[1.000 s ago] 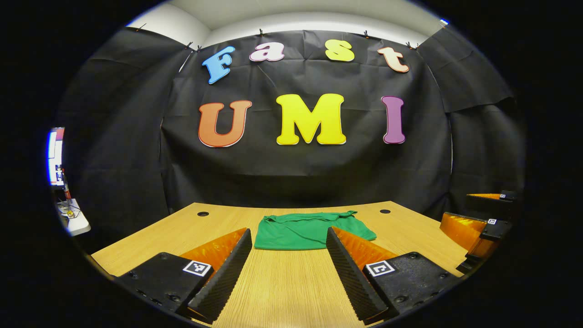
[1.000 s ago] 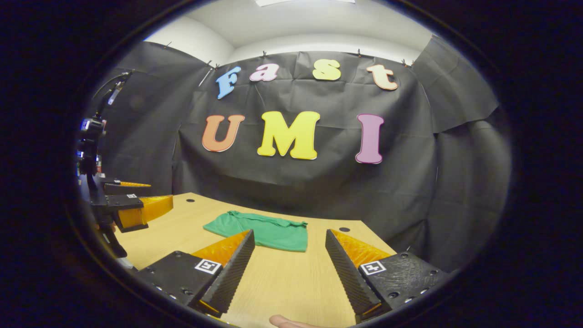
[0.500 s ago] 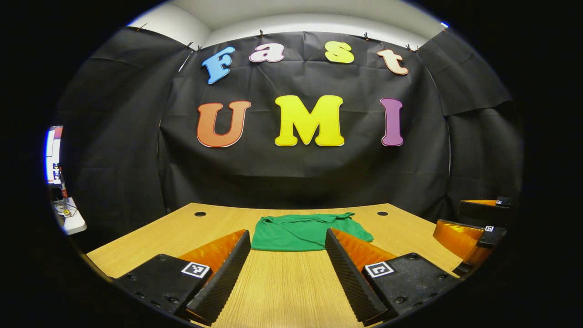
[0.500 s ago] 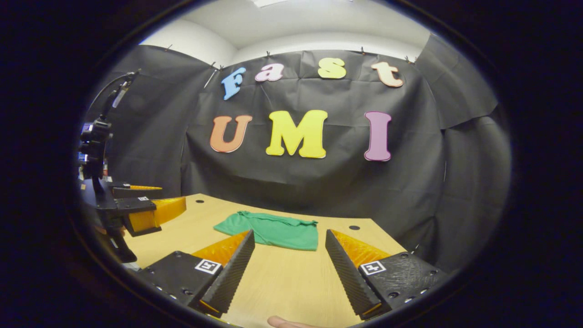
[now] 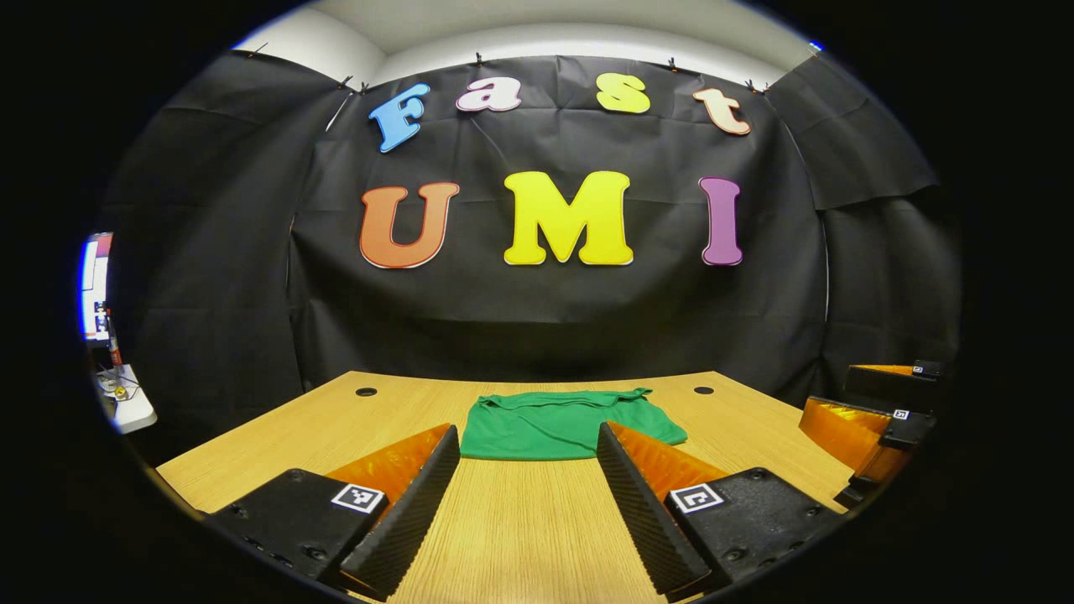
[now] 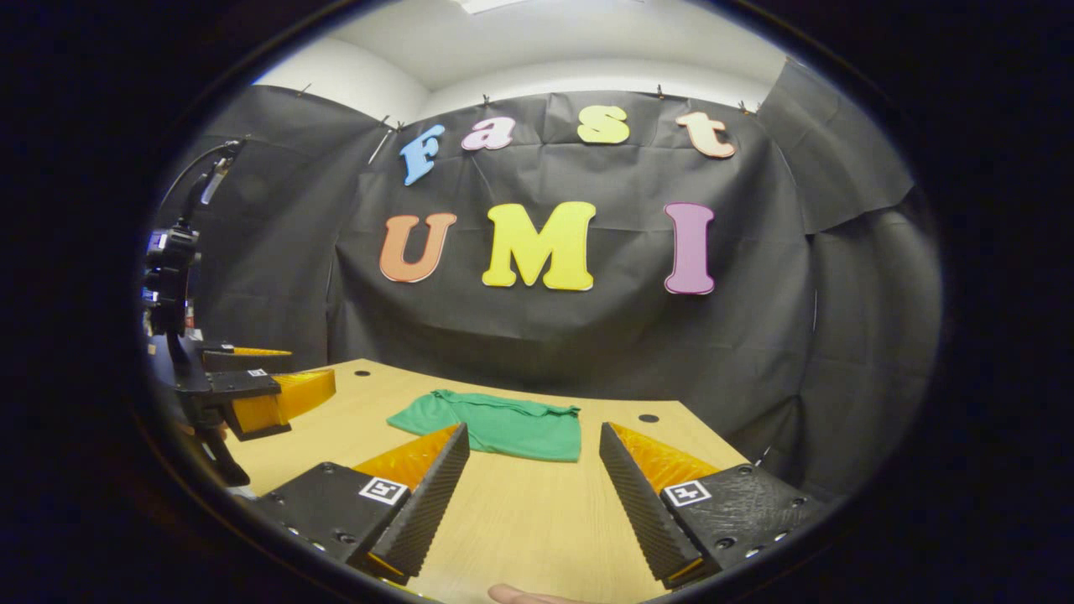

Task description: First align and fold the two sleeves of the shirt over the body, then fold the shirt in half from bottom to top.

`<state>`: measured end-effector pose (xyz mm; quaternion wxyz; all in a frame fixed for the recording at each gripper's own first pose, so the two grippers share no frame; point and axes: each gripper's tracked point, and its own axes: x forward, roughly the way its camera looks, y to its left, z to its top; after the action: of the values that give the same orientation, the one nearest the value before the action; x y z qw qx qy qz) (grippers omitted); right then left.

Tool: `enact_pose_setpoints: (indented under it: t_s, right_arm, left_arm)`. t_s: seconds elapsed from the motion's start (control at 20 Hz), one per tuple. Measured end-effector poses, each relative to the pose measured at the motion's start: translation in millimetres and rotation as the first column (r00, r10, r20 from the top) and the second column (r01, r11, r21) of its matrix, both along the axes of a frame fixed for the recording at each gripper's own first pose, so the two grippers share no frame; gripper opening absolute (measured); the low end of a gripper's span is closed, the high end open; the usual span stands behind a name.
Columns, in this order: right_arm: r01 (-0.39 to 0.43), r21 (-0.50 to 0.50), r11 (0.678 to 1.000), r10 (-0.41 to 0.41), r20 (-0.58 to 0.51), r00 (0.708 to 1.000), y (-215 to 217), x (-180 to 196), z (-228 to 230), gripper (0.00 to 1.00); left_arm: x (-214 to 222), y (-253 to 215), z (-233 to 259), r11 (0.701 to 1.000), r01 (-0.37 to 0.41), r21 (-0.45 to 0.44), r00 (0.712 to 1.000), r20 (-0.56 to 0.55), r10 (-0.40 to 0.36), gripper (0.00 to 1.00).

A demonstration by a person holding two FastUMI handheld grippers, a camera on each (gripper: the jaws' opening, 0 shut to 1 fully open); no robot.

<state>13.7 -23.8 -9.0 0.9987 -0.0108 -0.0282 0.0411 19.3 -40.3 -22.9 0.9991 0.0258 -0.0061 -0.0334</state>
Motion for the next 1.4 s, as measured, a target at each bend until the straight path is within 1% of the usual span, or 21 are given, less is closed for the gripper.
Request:
enact_pose_setpoints:
  t_s: [0.9, 1.0, 1.05, 1.4]
  right_arm:
    - [-0.001, 0.003, 1.0, 0.001, -0.022, 1.0, 2.0, 7.4, -9.3, 0.95]
    - [-0.004, -0.001, 1.0, 0.004, -0.026, 1.0, 4.6, 8.2, -11.2, 0.96]
    - [-0.005, -0.002, 1.0, 0.005, -0.028, 1.0, 4.8, 8.9, -12.4, 0.95]
    - [-0.003, -0.002, 1.0, 0.003, -0.036, 0.999, 4.6, 10.9, -14.9, 0.95]
  left_arm:
    - [3.3, -0.9, -6.8, 1.0, 0.002, 0.008, 1.0, -0.017, -0.002, 1.0]
    - [3.8, -2.8, -8.7, 1.0, 0.005, 0.009, 1.0, -0.022, -0.005, 1.0]
    - [4.2, -2.2, -9.9, 1.0, 0.004, 0.01, 1.0, -0.026, -0.004, 1.0]
    - [3.8, -3.3, -8.7, 1.0, 0.004, 0.01, 1.0, -0.024, -0.004, 1.0]
